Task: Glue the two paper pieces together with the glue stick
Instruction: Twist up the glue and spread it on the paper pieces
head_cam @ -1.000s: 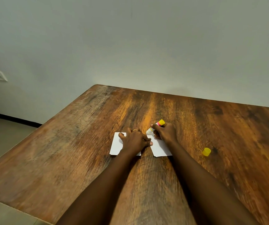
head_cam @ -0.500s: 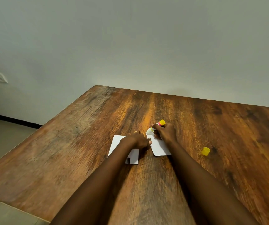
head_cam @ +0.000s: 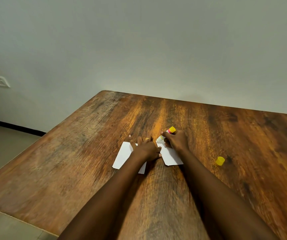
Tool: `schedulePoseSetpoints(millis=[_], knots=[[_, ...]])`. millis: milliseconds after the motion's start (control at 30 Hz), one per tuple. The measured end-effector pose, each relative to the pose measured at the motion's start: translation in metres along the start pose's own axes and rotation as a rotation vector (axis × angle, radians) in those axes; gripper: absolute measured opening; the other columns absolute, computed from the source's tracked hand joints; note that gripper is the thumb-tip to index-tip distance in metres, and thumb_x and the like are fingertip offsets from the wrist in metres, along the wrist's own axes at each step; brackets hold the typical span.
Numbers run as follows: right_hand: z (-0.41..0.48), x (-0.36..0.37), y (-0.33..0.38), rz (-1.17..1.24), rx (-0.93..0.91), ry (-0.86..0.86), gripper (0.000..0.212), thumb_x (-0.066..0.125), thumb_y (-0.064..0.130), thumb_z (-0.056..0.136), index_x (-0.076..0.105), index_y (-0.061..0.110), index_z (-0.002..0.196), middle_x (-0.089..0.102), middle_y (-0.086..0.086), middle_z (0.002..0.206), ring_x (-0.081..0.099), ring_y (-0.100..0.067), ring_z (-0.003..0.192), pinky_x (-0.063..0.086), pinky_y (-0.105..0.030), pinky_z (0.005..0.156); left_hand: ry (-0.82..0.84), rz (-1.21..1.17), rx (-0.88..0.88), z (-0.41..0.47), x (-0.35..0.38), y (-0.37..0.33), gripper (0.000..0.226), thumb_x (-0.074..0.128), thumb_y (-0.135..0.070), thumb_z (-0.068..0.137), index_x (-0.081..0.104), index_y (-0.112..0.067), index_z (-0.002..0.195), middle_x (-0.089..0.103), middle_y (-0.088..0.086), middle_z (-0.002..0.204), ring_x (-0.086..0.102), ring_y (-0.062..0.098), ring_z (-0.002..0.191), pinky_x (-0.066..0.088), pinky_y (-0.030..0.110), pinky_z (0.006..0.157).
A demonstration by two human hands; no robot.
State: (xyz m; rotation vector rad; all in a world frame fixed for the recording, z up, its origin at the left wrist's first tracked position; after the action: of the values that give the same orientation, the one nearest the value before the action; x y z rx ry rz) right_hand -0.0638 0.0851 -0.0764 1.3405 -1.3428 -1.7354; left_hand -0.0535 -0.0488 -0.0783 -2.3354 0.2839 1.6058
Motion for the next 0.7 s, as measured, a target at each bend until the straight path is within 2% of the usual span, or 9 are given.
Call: schedulePoseSetpoints(millis=[200,367,500,600,700], knots=[[0.000,0.002,0.001,-0.019,-0.005,0.010,0.022,0.070,0.020,0.081,0.071,-0.002,0.082,0.072,-0.020,0.080,0.060,-0.016,0.052,0.050,-0.025,0.055,-0.074,-0.014,-0.041,-0.010,-0.004,-0.003,0.043,0.044,-0.049,0.093,0.054,-0.034,0.131,0.013,0.003,0.159,-0.002,0.041,0.145,-0.018,0.073,0.100],[-0.002,0.003,0.003,-0.027,-0.046,0.018,0.020,0.070,0.017,0.081,0.070,-0.002,0.080,0.068,-0.016,0.072,0.057,-0.010,0.049,0.046,-0.016,0.048,-0.073,-0.078,-0.055,-0.014,-0.004,-0.004,0.040,0.045,-0.049,0.093,0.057,-0.034,0.128,0.007,0.002,0.161,-0.007,0.041,0.145,-0.020,0.073,0.098],[-0.003,0.003,0.004,-0.035,-0.052,0.030,0.020,0.070,0.017,0.081,0.071,-0.003,0.081,0.064,-0.009,0.063,0.056,-0.001,0.038,0.041,-0.009,0.040,-0.077,-0.083,-0.056,-0.016,-0.005,-0.004,0.039,0.046,-0.048,0.093,0.057,-0.034,0.128,0.006,0.002,0.161,-0.008,0.041,0.145,-0.020,0.073,0.099],[-0.004,0.003,0.004,-0.060,-0.062,0.034,0.021,0.070,0.016,0.082,0.070,-0.005,0.083,0.065,-0.012,0.068,0.056,-0.008,0.046,0.041,-0.010,0.041,-0.090,-0.081,-0.059,-0.017,-0.005,-0.005,0.038,0.046,-0.049,0.093,0.059,-0.034,0.126,0.009,0.003,0.161,-0.006,0.041,0.145,-0.021,0.073,0.098],[-0.003,0.003,0.005,-0.090,-0.065,0.044,0.022,0.069,0.018,0.082,0.070,-0.004,0.084,0.066,-0.013,0.071,0.056,-0.012,0.050,0.046,-0.020,0.051,-0.105,-0.064,-0.062,-0.019,-0.005,-0.006,0.038,0.045,-0.049,0.093,0.058,-0.036,0.126,0.008,0.004,0.161,-0.007,0.041,0.145,-0.022,0.073,0.097]])
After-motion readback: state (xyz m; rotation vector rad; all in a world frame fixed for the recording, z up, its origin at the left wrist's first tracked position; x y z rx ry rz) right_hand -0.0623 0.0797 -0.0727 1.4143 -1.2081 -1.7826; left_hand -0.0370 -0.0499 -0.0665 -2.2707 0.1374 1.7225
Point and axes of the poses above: each hand's wrist, its own z-axis towards the middle knuckle, its own x-axis out of the palm, y = z × x, the point moved 3 cm from there along z, towards the middle knuckle
